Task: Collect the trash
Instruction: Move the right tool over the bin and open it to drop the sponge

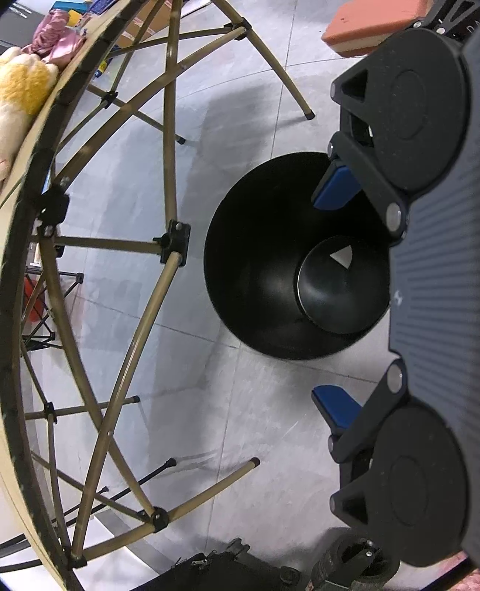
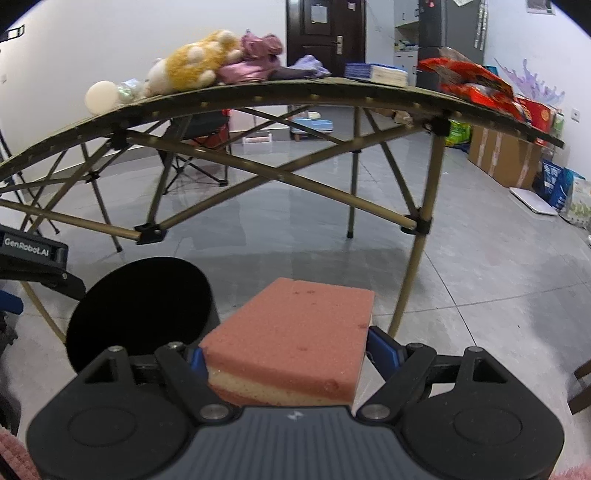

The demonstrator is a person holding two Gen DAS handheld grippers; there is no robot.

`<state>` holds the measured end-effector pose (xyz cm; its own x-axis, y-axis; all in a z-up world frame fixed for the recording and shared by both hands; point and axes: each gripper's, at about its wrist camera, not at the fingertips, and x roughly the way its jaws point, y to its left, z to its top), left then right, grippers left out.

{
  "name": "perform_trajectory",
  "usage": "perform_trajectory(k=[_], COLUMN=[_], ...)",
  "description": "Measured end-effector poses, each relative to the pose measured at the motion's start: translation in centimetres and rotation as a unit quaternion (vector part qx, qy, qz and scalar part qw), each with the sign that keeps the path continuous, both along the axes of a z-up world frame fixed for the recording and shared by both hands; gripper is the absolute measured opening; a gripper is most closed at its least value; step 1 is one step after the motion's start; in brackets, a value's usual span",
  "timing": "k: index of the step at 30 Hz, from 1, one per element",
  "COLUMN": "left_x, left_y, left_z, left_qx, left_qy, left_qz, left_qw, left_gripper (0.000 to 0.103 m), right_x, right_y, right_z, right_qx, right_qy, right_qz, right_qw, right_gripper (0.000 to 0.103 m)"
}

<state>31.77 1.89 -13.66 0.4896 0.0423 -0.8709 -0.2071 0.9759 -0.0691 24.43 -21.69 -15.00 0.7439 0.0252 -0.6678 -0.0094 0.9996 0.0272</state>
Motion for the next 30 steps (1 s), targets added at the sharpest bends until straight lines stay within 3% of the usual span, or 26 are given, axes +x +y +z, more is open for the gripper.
perform_trajectory(k=[14, 30], left_x=[-1.8, -3.5], left_y=[3.8, 8.1], left_z=[1.4, 1.7], left_qx=[-0.016, -0.02], left_qy=[-0.019, -0.024], left_qz=[0.022, 0.053], left_qw=[0.9995, 0.9981], left_gripper=[0.103, 0.103], right_x=[1.0, 3.6], right_y=[4.5, 9.1], right_z=[1.7, 1.9], right_qx=[-0.003, 0.008], right_qy=[0.012, 0.056], right_qz=[0.049, 0.08], right_qw=[0.999, 0.995], right_gripper=[0.081, 0.081])
